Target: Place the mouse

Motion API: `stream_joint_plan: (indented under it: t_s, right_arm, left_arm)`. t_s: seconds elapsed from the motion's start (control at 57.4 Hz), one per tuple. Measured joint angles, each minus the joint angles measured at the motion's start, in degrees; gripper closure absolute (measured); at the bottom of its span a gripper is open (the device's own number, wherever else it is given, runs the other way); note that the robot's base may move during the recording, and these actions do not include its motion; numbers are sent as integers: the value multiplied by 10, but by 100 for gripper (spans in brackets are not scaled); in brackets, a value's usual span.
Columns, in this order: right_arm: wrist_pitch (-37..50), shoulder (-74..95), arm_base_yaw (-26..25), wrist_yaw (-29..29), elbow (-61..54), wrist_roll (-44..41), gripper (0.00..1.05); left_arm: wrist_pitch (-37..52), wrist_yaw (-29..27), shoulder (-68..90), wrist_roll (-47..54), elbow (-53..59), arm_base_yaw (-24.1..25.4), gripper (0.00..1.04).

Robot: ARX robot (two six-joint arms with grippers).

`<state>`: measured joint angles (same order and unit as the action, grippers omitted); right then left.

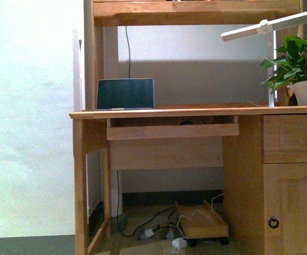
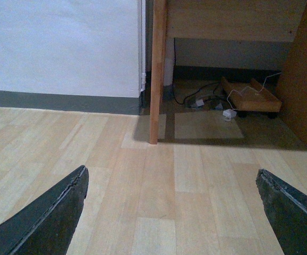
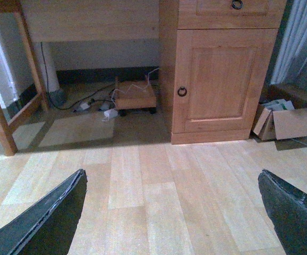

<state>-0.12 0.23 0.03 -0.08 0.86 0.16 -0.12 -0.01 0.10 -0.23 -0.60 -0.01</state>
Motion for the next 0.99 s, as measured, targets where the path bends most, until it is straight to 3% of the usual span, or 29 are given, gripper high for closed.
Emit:
stream_joint_plan:
  t_s: [0.992]
  right_arm:
    - [0,0,0,0,0,0,7]
  left_arm:
    - [0,0,0,0,0,0,8]
